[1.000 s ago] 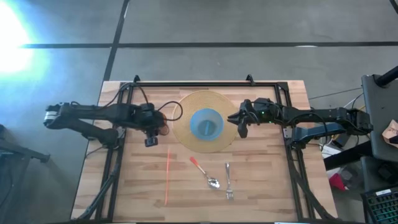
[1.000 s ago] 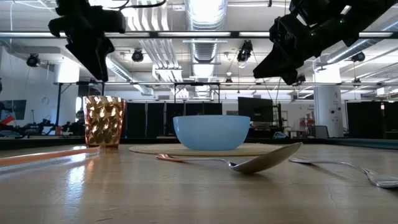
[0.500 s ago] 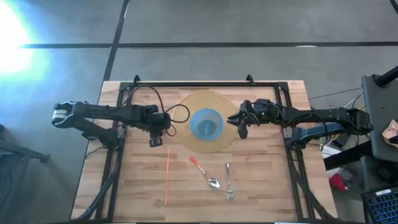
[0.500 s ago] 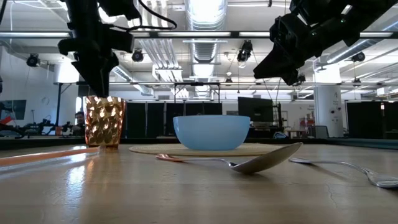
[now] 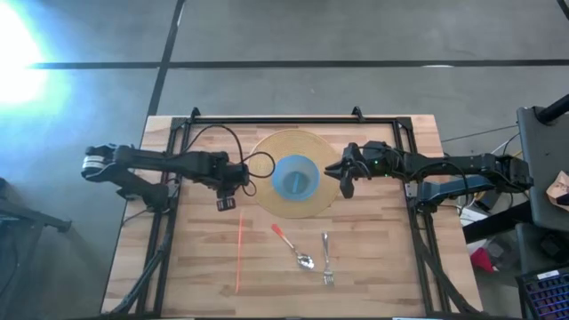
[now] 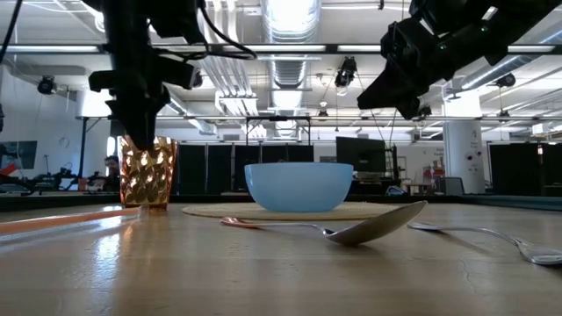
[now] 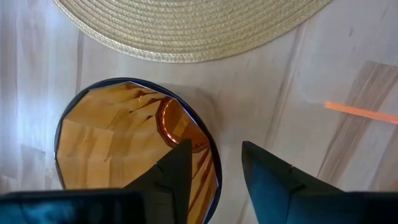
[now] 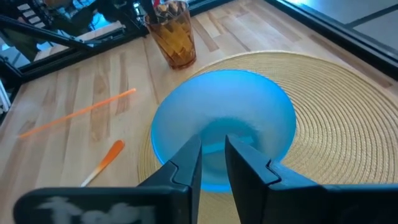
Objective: Pick & Place Utensil
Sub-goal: Put the brown cup on the top left of the brown mat
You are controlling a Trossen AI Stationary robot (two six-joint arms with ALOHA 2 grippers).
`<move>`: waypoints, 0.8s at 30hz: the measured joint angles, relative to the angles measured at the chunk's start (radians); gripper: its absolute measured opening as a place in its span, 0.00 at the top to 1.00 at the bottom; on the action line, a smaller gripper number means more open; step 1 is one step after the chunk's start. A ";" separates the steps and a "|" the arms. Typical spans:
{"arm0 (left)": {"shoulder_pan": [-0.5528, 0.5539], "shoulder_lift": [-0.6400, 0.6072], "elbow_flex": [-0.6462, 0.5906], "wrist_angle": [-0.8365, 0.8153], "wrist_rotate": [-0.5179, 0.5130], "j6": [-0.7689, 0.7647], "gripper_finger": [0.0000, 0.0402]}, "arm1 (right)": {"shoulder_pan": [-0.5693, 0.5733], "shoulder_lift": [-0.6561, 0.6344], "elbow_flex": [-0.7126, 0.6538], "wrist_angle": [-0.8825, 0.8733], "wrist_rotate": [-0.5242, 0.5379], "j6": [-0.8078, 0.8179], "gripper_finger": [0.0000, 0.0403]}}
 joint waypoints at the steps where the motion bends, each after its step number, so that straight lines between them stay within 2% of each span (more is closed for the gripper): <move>1: 0.000 0.004 0.000 0.000 0.000 0.000 0.71 | 0.000 0.000 0.000 0.003 0.000 -0.003 0.82; 9: 0.000 0.004 0.000 -0.003 0.000 0.005 0.98 | 0.000 0.000 0.000 0.021 0.000 -0.021 0.79; 19: 0.000 -0.001 0.002 -0.024 -0.001 0.042 0.99 | 0.006 0.000 -0.010 0.018 -0.001 0.020 0.82; 24: 0.005 -0.003 0.042 -0.029 -0.025 0.078 0.99 | 0.026 0.000 -0.019 0.017 -0.002 0.032 0.84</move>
